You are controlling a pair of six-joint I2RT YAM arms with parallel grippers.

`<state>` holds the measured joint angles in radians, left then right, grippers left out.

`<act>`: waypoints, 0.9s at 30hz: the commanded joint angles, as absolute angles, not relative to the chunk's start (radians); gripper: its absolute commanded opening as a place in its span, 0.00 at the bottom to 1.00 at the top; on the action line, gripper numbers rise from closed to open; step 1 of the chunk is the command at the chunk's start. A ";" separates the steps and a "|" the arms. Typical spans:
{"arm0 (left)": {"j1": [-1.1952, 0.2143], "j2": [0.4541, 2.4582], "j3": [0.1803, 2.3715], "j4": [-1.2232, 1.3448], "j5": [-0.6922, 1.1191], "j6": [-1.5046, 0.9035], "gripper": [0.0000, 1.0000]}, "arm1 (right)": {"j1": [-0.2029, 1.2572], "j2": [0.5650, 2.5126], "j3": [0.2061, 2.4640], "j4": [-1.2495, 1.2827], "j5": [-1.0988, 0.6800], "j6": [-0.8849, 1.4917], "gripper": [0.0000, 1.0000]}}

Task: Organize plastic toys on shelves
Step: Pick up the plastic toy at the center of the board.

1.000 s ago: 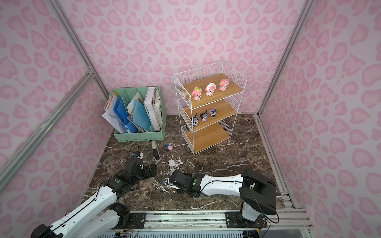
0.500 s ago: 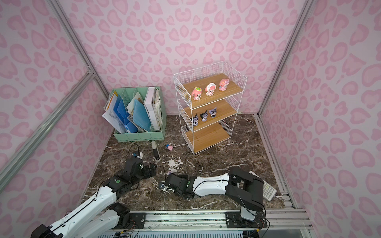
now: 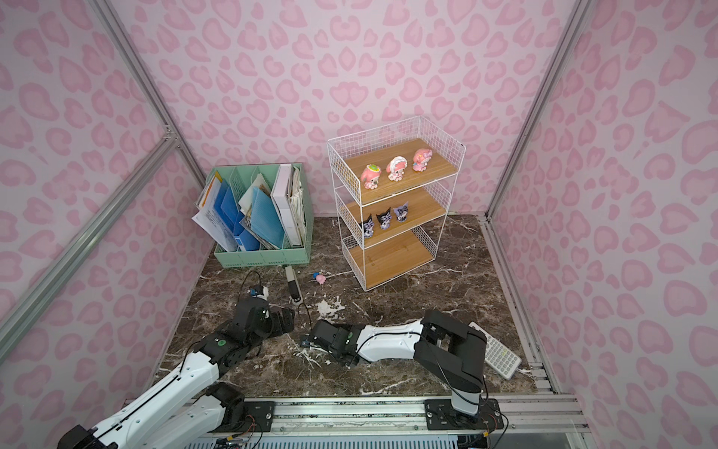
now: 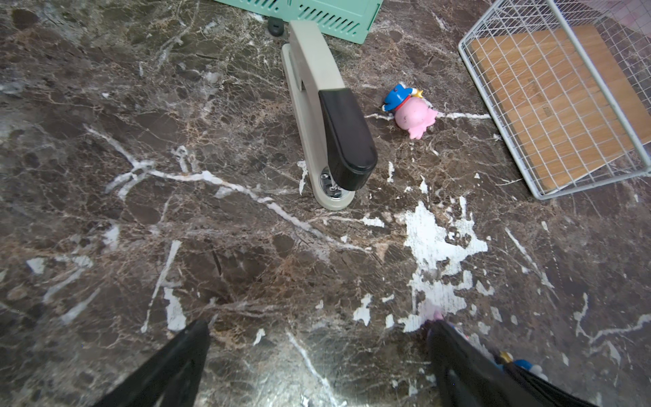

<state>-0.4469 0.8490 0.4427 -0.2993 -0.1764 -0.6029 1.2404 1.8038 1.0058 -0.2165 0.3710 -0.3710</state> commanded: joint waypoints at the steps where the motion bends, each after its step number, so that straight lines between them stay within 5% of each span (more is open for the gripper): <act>1: -0.446 0.848 0.449 -0.291 -0.168 -0.588 0.98 | 1.221 1.781 1.017 -0.261 0.327 -0.334 0.22; 14: -0.508 0.836 0.435 -0.101 0.049 -0.417 0.96 | 0.983 1.520 0.834 0.020 0.060 0.087 0.19; 20: -0.748 0.878 0.414 0.086 -0.087 -0.231 0.93 | 0.870 1.330 0.638 0.298 -0.015 0.397 0.18; 27: -0.869 1.049 0.426 0.382 -0.165 0.004 0.89 | 0.837 1.193 0.580 0.399 0.055 0.659 0.16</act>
<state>-0.8406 1.0019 0.3977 0.1997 -0.1207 -0.1482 0.8398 1.2255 0.5861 0.2962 0.0227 0.4908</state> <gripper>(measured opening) 0.887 0.294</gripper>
